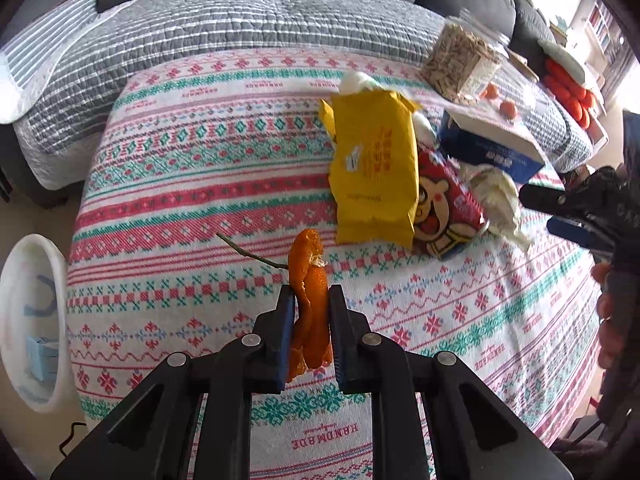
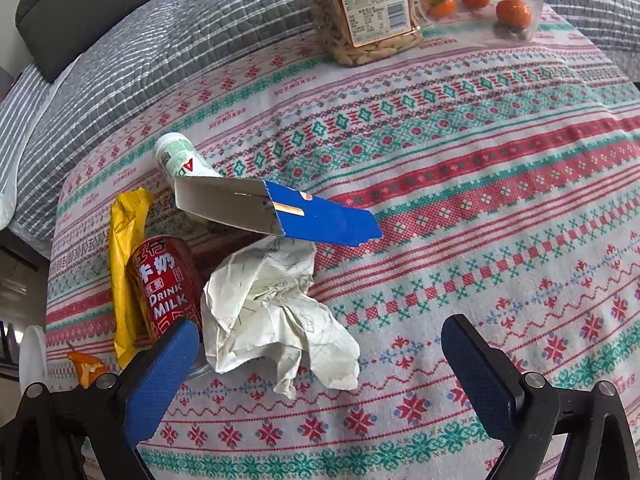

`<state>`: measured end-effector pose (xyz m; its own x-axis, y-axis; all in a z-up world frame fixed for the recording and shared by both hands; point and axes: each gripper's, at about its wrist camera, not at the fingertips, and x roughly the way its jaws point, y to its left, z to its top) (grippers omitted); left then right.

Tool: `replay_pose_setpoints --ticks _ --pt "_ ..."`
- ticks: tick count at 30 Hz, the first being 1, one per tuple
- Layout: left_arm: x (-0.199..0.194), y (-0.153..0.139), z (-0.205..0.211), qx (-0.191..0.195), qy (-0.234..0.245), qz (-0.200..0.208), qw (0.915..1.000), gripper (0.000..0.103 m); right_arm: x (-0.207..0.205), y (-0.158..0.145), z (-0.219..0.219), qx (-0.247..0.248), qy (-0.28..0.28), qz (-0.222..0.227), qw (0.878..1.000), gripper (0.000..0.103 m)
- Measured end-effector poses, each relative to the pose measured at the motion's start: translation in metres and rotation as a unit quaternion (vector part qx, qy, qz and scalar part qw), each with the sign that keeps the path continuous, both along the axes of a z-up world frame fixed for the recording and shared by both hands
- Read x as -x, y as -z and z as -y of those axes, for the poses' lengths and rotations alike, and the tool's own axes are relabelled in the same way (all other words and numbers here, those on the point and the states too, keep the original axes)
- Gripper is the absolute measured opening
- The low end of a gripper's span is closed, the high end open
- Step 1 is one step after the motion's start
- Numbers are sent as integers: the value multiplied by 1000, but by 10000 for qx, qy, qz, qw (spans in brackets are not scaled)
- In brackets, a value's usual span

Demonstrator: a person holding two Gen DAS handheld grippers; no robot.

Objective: Collect trash
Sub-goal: 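Grasp the orange wrapper with the left tool while the right tool grasps the crumpled white paper, then lift the crumpled white paper with the right tool while the left tool holds the orange wrapper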

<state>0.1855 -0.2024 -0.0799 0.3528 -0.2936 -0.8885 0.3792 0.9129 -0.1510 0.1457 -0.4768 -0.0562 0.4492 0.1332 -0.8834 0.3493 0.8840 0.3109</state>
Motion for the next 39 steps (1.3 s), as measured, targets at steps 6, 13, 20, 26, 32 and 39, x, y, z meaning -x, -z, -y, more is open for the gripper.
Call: replay_pose_setpoints --ticks 6,13,20,26,32,39 --pt "-11 -8 -13 152 -176 -7 9997 17 -13 10 -4 -260 88 -57 9996 84" --pt "-6 -15 -21 204 -196 27 9996 17 -22 23 -15 -566 75 -183 9982 67" --pt "0 -25 -35 265 -224 108 9993 18 -17 18 -26 -383 -199 -235 9988 34" --pt "8 -32 -52 312 -299 168 9989 18 -3 1 -23 -191 -231 -117 9995 29" --pt "17 -39 -67 350 -380 240 9984 17 19 -16 -14 -219 -237 97 9994 22" --pt "27 -42 -85 340 -444 292 9980 18 39 -25 -5 -408 -196 220 9987 14"
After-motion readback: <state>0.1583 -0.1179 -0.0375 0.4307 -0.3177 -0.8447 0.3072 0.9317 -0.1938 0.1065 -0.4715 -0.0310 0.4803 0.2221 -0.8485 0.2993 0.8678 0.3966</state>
